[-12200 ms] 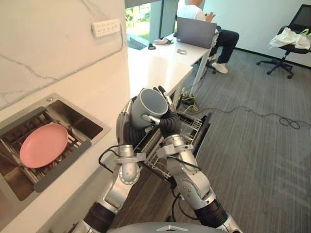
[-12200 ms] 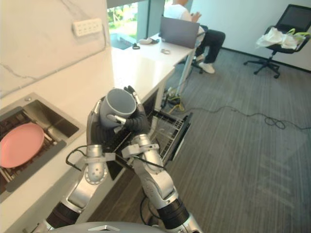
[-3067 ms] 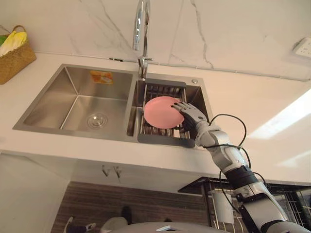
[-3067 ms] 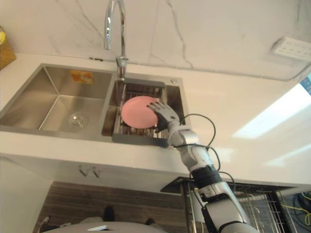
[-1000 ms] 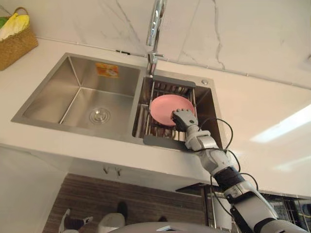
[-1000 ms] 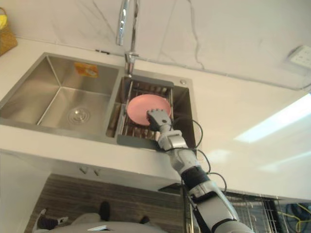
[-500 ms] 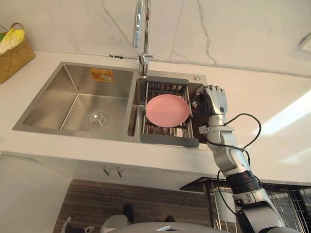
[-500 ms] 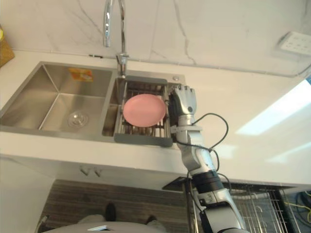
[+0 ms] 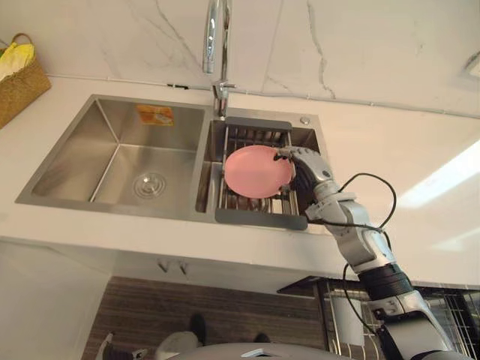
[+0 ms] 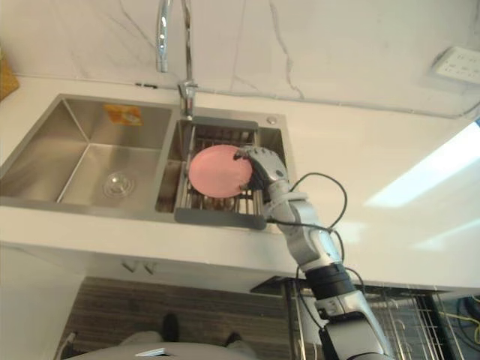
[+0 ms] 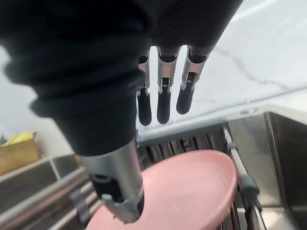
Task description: Walk over to the sink, pick up the cup, carry it to the dishwasher, place the cup inside the dishwasher, then close the dishwasher door
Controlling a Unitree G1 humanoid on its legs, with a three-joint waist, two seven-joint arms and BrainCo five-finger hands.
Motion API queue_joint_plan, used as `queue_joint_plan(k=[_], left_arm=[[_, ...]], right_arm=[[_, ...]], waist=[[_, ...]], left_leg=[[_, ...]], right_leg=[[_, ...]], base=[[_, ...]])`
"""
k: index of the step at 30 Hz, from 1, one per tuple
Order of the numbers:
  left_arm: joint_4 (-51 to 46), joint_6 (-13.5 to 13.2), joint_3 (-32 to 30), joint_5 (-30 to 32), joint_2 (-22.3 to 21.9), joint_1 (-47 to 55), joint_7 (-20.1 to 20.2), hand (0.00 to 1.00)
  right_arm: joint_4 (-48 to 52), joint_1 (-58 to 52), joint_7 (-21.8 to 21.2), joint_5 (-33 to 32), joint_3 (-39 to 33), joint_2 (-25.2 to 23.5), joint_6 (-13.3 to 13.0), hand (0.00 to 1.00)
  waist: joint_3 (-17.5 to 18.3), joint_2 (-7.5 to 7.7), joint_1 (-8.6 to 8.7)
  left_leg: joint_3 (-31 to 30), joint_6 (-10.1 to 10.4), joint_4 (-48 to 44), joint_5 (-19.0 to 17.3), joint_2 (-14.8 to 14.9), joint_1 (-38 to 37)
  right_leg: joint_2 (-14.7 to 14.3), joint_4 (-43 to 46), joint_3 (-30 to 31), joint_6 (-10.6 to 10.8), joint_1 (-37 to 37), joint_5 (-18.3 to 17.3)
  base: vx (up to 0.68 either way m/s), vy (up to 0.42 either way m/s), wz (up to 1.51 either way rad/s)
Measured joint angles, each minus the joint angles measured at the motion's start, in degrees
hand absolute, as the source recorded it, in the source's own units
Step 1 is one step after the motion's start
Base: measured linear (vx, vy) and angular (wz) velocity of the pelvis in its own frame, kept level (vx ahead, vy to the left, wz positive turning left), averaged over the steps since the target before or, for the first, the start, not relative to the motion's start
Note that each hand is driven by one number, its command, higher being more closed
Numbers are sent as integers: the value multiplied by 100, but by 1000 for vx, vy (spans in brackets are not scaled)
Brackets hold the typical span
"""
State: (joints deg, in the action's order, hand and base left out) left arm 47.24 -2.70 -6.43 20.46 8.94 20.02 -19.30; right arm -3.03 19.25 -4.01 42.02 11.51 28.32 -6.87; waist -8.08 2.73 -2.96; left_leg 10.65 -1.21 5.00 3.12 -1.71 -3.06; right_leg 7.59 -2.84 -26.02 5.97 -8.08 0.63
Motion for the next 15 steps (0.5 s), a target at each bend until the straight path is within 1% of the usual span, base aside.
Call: queue_joint_plan(k=[2, 4, 5, 8, 10, 12, 15], left_arm=[[2, -19, 0, 0, 1, 2, 1, 0], [2, -25, 0, 0, 4, 2, 1, 0], [2, -26, 0, 0, 4, 2, 1, 0], [5, -25, 0, 0, 14, 2, 1, 0], [6, -25, 1, 0, 21, 2, 5, 0], [7, -22, 2, 0, 31, 0, 9, 0], [9, -20, 2, 2, 44, -6, 10, 0]], right_arm=[[-5, -100, -341, 107, 195, 99, -77, 0], [-12, -117, -393, 167, 271, 124, -107, 0], [-26, -117, -439, 297, 348, 157, -146, 0], [-100, -115, -422, 452, 392, 158, -147, 0], [-335, -80, -394, 570, 403, 158, -134, 0], [-539, -70, -259, 626, 417, 158, -121, 0], [-772, -47, -51, 975, 558, 156, -39, 0]], waist=[[1, 2, 4], [2, 3, 6], [6, 10, 6], [40, 55, -7], [88, 119, -31], [123, 168, -34], [138, 188, -52]], left_leg=[[0, 1, 0, 1, 1, 0], [0, 2, 0, 2, 1, -1], [-1, 4, 1, 6, 1, 0], [-9, -3, 2, 15, 2, 7], [-20, -9, 2, 19, -1, 20], [-61, 17, 2, 2, -10, 52], [-78, 15, 2, 3, -23, 63]], right_leg=[[-1, 2, -2, 1, 1, -1], [0, 9, -2, 2, 2, -1], [0, 15, -1, 2, 5, -2], [1, 21, -6, 1, 12, -3], [2, 22, -13, 0, 17, -4], [5, 21, -30, -1, 26, -4], [12, 20, -45, -1, 25, -4]], base=[[0, 0, 0], [0, 0, 0], [0, 0, 0], [0, 0, 0], [0, 0, 3], [0, 0, 10], [0, 0, 4]])
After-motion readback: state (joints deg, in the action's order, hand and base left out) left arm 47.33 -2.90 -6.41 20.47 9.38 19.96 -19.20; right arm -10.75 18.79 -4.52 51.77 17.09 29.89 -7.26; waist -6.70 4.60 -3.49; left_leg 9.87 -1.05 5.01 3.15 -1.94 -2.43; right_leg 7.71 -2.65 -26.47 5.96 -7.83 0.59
